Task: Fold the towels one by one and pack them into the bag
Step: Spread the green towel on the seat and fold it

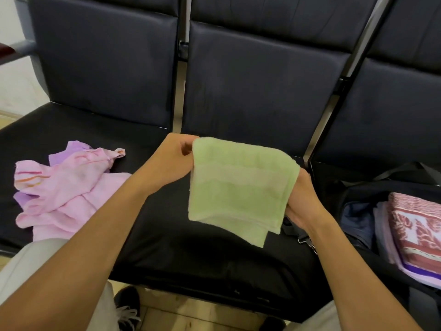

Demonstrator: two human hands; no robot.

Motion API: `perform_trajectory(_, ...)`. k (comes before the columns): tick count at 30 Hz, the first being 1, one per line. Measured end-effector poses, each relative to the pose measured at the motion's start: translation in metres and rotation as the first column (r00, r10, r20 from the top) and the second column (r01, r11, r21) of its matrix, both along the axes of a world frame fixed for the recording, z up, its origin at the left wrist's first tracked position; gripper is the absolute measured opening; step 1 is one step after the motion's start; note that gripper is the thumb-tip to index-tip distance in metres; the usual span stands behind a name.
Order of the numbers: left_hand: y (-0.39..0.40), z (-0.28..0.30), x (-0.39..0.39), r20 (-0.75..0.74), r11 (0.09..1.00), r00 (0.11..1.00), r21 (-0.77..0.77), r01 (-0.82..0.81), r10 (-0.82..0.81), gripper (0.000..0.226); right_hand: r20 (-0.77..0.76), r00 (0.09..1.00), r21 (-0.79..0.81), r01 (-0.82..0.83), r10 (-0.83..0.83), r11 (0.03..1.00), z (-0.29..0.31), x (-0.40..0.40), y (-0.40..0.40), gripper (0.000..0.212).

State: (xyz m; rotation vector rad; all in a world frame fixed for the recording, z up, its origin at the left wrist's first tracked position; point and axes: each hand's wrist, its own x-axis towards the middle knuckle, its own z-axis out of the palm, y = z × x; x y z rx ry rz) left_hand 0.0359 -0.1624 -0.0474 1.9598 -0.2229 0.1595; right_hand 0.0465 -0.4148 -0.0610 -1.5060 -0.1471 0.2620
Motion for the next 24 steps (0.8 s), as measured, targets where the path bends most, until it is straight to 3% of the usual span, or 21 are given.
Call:
perform_trajectory(4,0.008,-0.004,0.004,0.008,0.980,1.000,0.196,-0.023,0.021,0.031,0.099,0.995,-0.079,0.026,-0.018,0.997,-0.004,0.003,-0.001,0.039)
perform_trajectory(10,0.011,0.001,0.005,0.058,0.985,0.998,0.168,-0.029,0.019,0.031,0.173,0.985,-0.105,0.032,-0.013,0.994,-0.008,0.010,-0.009,0.033)
perform_trajectory(15,0.013,0.002,0.008,0.077,0.996,0.996,0.080,-0.040,0.034,0.023,0.222,0.974,-0.061,0.068,-0.053,0.996,-0.009,0.011,-0.012,0.032)
perform_trajectory(18,0.014,0.005,0.007,0.013,0.999,0.999,-0.016,-0.039,0.039,0.021,0.249,0.967,-0.031,0.070,-0.061,0.997,-0.009,0.011,-0.011,0.030)
perform_trajectory(22,0.012,0.008,0.005,-0.097,0.973,0.994,-0.223,-0.065,0.044,0.024,0.234,0.972,-0.010,0.029,-0.026,1.000,-0.009,0.011,-0.011,0.042)
perform_trajectory(24,0.010,0.008,0.004,-0.094,0.969,0.995,-0.238,-0.065,0.044,0.024,0.235,0.972,-0.008,0.011,-0.009,1.000,-0.009,0.011,-0.011,0.044)
